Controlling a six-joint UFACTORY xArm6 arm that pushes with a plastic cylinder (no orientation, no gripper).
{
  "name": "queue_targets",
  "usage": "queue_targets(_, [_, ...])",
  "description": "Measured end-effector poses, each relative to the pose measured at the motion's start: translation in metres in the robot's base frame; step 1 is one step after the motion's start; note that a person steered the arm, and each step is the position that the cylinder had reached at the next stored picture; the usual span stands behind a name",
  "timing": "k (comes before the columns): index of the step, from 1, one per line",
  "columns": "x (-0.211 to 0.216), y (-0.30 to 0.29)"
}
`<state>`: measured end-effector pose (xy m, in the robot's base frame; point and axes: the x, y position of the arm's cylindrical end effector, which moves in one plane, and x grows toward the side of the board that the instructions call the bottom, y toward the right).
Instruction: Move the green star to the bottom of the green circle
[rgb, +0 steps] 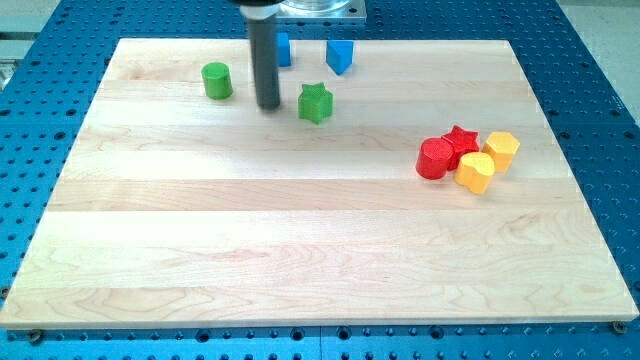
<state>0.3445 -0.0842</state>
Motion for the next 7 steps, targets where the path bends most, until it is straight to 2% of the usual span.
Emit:
queue_targets(1, [-0.022, -0.036])
queue_targets(2, [-0.035, -0.033])
queue_targets(3, [-0.046, 0.016])
queue_targets(4, [-0.050, 0.096])
queue_targets(5, [-0.018, 0.110])
queue_targets(6, [0.017, 0.071])
queue_targets(7, [0.019, 0.112])
